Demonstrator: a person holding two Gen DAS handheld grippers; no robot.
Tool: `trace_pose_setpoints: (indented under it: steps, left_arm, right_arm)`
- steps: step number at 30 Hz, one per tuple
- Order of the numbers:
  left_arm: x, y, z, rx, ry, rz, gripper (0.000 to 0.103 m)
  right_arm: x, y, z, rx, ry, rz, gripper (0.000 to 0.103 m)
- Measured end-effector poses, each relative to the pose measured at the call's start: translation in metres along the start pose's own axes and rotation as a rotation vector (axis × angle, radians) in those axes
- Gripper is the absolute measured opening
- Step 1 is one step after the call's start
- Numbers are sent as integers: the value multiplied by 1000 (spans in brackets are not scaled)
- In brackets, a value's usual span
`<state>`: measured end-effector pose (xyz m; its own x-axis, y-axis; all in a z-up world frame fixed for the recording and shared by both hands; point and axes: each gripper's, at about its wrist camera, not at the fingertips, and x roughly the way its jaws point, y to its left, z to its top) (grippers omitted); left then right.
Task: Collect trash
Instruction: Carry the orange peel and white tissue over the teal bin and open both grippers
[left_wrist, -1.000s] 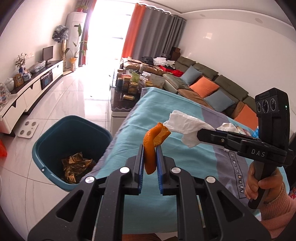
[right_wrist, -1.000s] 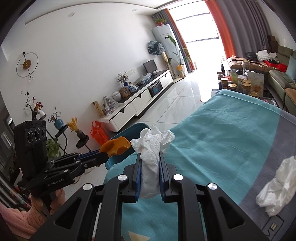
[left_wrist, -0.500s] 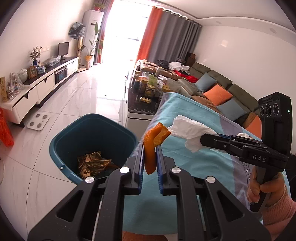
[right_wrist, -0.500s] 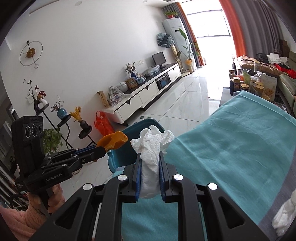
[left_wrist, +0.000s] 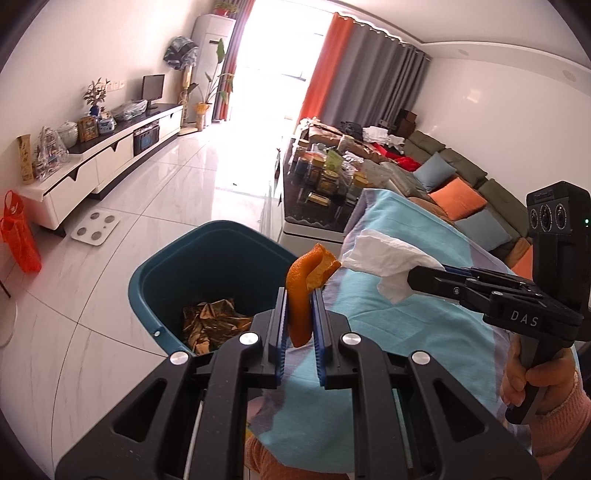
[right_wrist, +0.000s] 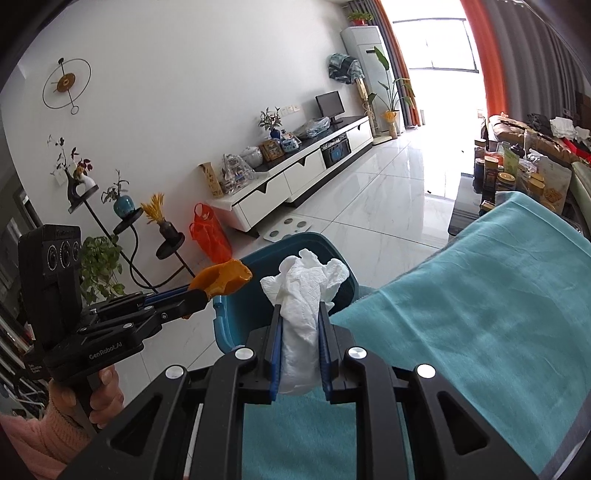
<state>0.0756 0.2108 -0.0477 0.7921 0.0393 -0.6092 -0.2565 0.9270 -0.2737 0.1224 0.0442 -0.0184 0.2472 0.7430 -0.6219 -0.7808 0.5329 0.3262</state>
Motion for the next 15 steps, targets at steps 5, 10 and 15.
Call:
trace_pose_setpoints:
  steps: [5, 10, 15]
  left_arm:
    - [7, 9, 1, -23, 12, 18, 13]
    - [15, 17, 1, -37, 21, 33, 13]
    - [20, 19, 3, -42, 27, 43, 13]
  right_arm:
    - [14, 5, 6, -10, 17, 1, 16]
    - [26, 6, 8, -13, 35, 0, 17]
    - [35, 10, 11, -18, 45, -1, 17]
